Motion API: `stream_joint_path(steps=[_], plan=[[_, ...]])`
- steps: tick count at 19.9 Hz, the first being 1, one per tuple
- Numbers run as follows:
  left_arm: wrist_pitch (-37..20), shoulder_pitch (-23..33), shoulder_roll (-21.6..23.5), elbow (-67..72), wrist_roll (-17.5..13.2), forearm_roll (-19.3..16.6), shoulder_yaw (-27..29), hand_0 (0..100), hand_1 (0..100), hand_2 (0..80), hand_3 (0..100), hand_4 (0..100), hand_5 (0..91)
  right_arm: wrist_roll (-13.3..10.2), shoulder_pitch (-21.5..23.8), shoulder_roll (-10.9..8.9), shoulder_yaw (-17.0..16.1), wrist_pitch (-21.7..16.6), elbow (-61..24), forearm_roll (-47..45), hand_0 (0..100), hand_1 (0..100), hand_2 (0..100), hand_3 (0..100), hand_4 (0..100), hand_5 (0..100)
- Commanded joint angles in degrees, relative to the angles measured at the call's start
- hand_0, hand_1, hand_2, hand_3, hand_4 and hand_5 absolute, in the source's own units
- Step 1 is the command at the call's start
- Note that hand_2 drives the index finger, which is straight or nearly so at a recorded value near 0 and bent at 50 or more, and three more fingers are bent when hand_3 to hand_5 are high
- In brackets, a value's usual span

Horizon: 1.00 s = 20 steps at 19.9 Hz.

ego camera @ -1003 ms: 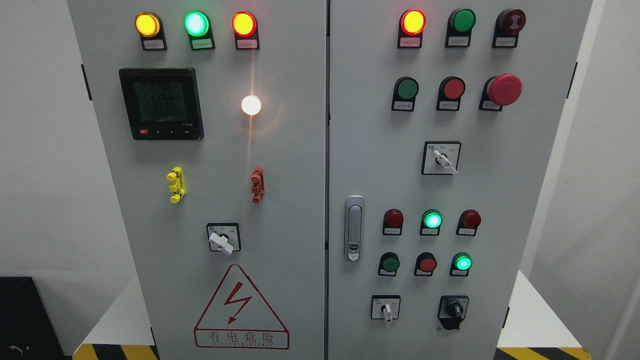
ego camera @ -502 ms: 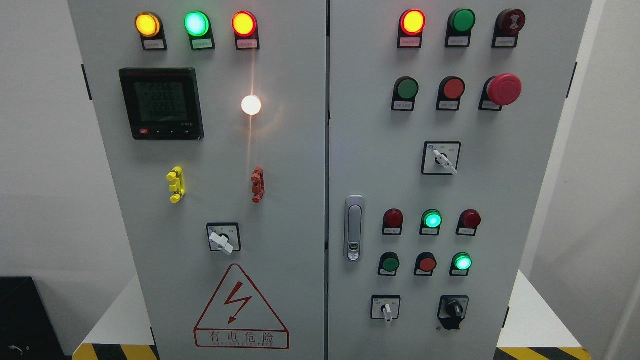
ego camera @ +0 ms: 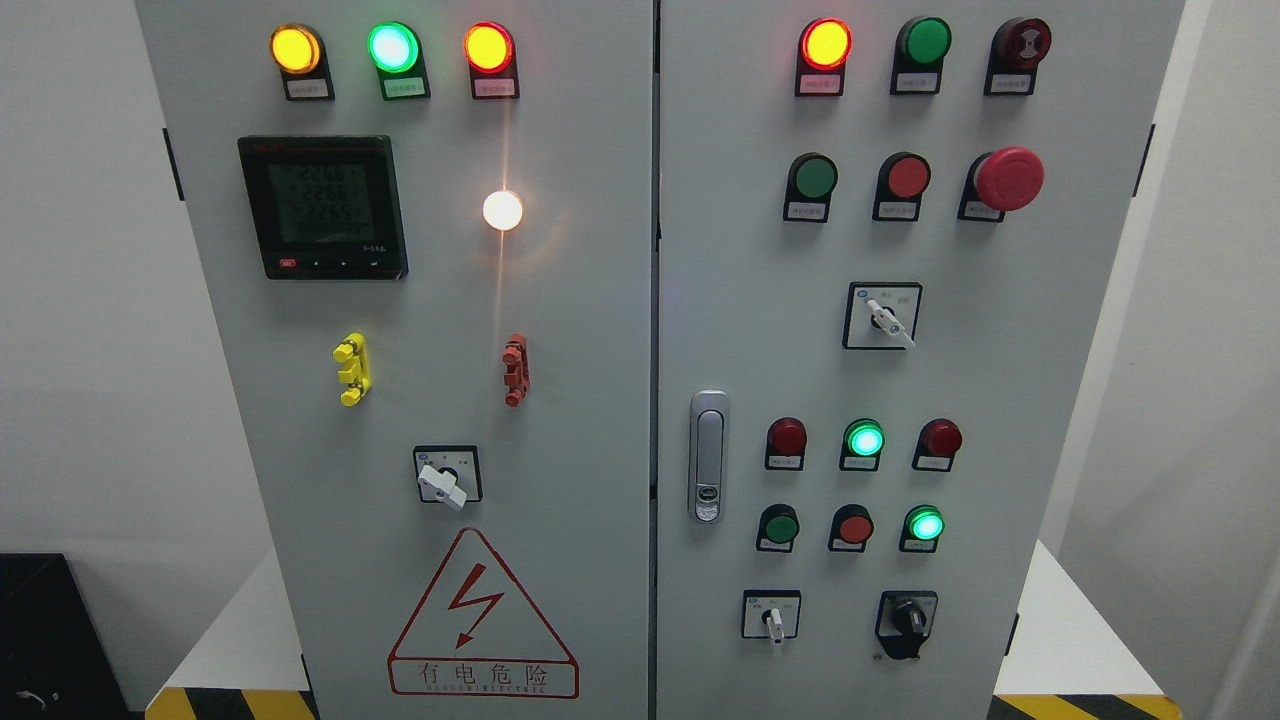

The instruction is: Flip black knob to close circuit

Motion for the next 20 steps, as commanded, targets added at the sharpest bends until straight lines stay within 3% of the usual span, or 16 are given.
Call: stream_joint_path(steps=[1, 5, 10, 16, 20], plan=[[0.0, 0.0, 0.0, 0.1, 0.0, 0.0, 0.0, 12, 56, 0.0, 0, 0, 0.0, -0.2, 0.3, -2.34, 1.4, 3.0, -16.6, 12.0, 0, 8, 10, 14, 9, 0], [0.0, 0.0, 0.0, 0.0, 0.0, 0.0, -0.1, 12, 56, 0.0, 0, 0, 0.0, -0.2, 0.4, -1.99, -0.6, 3.6, -22.6, 22.9, 0, 9, 21, 24, 20, 1], [0.0, 0.0, 0.0, 0.1, 0.0, 0.0, 0.0, 12, 56, 0.0, 0, 0, 0.0, 0.0, 0.3, -1.72, -2.8, 3.4, -31.2, 34.7, 0, 8, 39, 46, 43, 21], [0.0, 0.0, 0.0, 0.0, 0.0, 0.0, -0.1, 12, 56, 0.0, 0, 0, 0.0, -0.1, 2.3, -1.55, -3.6, 2.7, -45.7, 43.7, 0, 0, 53, 67, 56, 43], [0.0, 0.0, 0.0, 0.0, 0.0, 0.0, 0.0, 12, 56, 0.0, 0, 0, 0.0, 0.1, 3.6, 1.34, -7.2, -1.4, -53.3, 50.8, 0, 0, 60, 76, 64, 53]])
